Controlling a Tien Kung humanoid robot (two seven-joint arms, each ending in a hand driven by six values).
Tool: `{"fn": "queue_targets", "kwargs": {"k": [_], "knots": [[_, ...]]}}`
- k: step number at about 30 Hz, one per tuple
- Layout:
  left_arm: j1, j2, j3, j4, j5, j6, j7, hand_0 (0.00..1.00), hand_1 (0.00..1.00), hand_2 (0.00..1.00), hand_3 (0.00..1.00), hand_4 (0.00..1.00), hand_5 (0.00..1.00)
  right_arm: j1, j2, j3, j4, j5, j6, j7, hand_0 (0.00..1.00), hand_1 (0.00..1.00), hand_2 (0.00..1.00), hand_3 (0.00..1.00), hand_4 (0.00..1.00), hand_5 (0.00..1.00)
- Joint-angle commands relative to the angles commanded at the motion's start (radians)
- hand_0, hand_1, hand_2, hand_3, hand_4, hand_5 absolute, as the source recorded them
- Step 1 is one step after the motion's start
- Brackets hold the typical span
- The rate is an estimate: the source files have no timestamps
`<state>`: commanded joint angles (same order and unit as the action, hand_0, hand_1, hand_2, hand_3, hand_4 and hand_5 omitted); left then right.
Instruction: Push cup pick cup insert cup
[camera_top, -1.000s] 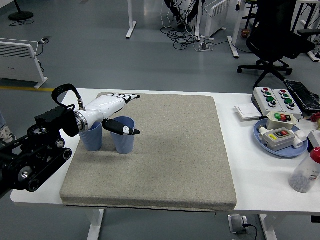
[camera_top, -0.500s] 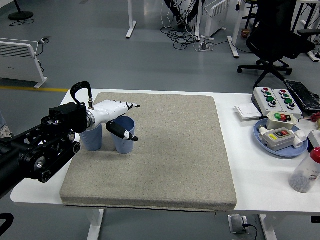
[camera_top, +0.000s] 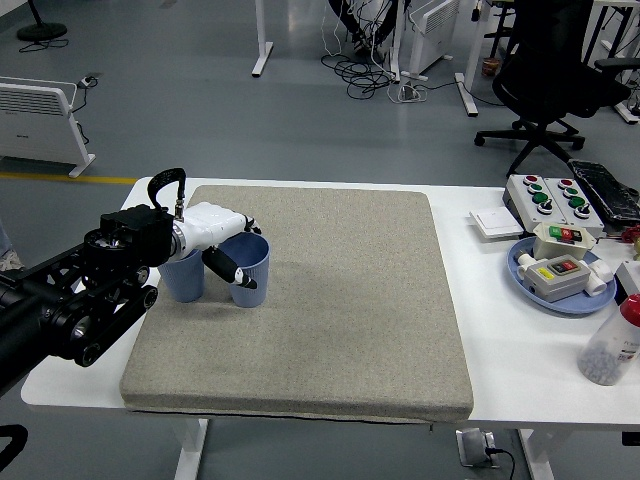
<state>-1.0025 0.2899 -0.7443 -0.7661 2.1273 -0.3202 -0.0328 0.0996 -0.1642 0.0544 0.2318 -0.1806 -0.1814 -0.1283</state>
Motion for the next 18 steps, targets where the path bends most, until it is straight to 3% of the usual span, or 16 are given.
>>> {"fn": "queue_targets", "kwargs": {"k": [8, 9, 18], "knots": [[0.005, 0.0, 0.012, 0.021, -0.034, 0.036, -0.014, 0.521, 0.703, 0.801, 0.791, 0.853, 0.362, 0.003, 0.0, -0.004, 0.0, 0.008, 0.001, 0.002, 0.697, 0.601, 0.62, 0.579, 0.123, 0.474], [0.005, 0.0, 0.013, 0.022, -0.037, 0.041, -0.017, 0.422, 0.609, 0.685, 0.633, 0.727, 0.265, 0.003, 0.0, -0.004, 0.0, 0.008, 0.001, 0.002, 0.698, 0.601, 0.619, 0.58, 0.123, 0.47], [0.004, 0.0, 0.013, 0.03, -0.062, 0.052, -0.023, 0.399, 0.586, 0.653, 0.604, 0.687, 0.247, 0.006, -0.001, -0.008, -0.001, 0.015, 0.001, 0.004, 0.698, 0.601, 0.619, 0.579, 0.123, 0.471]]}}
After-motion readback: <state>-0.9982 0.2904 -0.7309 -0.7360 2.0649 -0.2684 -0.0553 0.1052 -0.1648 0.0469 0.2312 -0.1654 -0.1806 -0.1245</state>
